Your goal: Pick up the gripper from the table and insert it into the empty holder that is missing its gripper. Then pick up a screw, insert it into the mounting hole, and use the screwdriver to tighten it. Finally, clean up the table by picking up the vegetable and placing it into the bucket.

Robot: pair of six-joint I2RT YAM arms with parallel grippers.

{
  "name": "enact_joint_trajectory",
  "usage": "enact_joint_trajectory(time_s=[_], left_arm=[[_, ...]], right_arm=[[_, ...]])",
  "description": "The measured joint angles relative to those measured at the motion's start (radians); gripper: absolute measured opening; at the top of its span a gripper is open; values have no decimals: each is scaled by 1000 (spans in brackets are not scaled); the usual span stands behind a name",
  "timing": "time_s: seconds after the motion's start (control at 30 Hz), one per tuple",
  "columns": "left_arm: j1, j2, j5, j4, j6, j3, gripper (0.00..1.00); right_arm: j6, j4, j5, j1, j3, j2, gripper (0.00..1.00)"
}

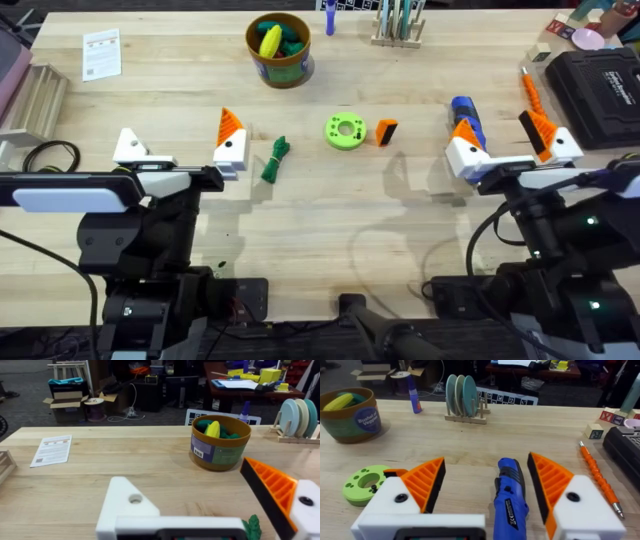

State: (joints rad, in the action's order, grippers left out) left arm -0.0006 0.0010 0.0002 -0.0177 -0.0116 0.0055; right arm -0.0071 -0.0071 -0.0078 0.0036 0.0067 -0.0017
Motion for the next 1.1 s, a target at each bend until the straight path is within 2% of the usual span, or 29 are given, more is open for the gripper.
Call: enact_joint_trajectory(time_s=[0.37,0.5,0.6,0.63,0.8,1.0,1.1], left_arm=[[0,0,0,8,0,0,987],[0,0,0,49,0,1,987],[0,0,0,2,1,24,986],[0,23,-1,-129,1,159,985],[0,154,-1,-286,3,408,985],[0,460,-1,-533,35,708,986],[0,607,-1,-644,44,825,986]], right_arm=[[0,7,-1,0,0,0,991],[0,90,-8,0,1,1,991],[0,98,-8,0,25,1,991],[0,66,-8,0,131,3,990],[0,-28,-9,0,337,67,991],[0,-306,-9,0,608,292,991],[0,-459,-10,0,723,422,991]])
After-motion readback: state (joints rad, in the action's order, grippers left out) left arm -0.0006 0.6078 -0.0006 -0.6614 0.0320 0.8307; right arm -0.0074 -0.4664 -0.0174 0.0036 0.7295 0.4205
